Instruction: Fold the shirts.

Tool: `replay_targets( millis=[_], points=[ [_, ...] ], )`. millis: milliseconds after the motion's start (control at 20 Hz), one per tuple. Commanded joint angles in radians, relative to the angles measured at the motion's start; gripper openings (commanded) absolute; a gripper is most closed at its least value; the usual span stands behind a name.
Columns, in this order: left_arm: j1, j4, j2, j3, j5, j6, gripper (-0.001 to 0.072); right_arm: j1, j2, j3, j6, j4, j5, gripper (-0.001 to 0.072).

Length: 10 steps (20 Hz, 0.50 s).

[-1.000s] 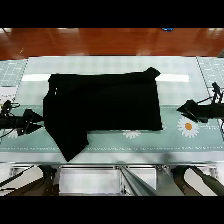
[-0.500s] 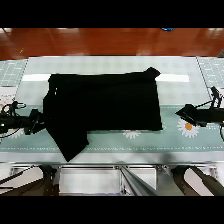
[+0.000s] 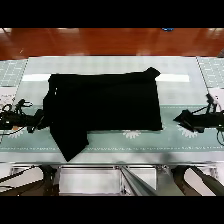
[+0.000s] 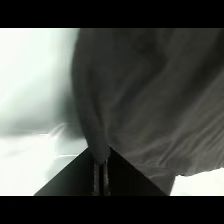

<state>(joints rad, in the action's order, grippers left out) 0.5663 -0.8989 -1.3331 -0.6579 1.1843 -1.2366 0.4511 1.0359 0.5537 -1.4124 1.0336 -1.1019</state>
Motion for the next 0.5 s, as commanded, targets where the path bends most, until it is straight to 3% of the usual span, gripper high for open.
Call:
replay_targets(
  millis=[0, 250, 450],
  points=[
    [-0.004, 0.006, -0.001, -0.011, 0.014, 0.006, 0.0019, 0.000, 0.075, -0.047, 0.096, -0.137, -0.069, 0.0414],
    [-0.024, 0.002, -0.001, -0.011, 0.024, 0.006, 0.0019, -0.057, 0.182, -0.044, 0.122, -0.173, -0.074, 0.0414],
    [-0.071, 0.003, -0.001, -0.012, 0.019, 0.006, 0.0019, -0.220, 0.241, -0.002, 0.120, -0.262, 0.062, 0.0402]
  ],
)
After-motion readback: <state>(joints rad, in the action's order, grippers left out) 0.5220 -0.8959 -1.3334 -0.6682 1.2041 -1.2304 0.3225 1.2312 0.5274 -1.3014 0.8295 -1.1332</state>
